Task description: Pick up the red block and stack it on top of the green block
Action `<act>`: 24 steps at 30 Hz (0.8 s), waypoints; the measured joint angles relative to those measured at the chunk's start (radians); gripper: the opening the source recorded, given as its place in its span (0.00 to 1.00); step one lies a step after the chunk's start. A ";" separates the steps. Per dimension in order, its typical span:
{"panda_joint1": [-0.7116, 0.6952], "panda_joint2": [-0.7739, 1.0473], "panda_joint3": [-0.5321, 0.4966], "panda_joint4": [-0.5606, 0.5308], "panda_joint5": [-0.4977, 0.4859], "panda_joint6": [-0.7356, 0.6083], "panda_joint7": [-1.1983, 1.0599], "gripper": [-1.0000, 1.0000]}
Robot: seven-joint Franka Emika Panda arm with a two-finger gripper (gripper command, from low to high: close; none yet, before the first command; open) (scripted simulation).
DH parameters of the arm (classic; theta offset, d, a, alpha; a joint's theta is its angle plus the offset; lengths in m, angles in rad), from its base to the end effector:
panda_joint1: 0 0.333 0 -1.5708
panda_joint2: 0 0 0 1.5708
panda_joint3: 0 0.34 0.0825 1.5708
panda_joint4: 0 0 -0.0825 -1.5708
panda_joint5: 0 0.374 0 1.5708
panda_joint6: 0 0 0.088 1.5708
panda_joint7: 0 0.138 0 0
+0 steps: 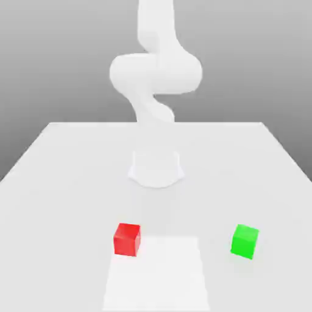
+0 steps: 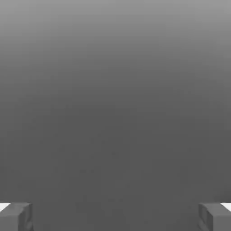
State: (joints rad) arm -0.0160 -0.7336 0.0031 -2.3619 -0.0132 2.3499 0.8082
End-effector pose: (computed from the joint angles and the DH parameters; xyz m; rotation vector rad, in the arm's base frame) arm 0.3690 -0.0049 0.6562 -2.4954 1.0777 -0.9536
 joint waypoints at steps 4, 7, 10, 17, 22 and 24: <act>-0.030 0.130 -0.001 -0.116 -0.023 0.095 0.014 0.50; -0.051 0.226 -0.009 -0.201 -0.036 0.165 0.022 0.50; -0.069 0.324 -0.022 -0.288 -0.045 0.236 0.027 0.50; -0.106 0.608 -0.060 -0.503 -0.010 0.441 -0.003 0.50; -0.119 0.827 -0.033 -0.512 0.098 0.619 -0.082 0.50; -0.123 0.901 -0.028 -0.502 0.104 0.682 -0.087 0.50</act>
State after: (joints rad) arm -0.1390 0.1675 -0.0252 -2.8641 0.0905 3.0317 0.7209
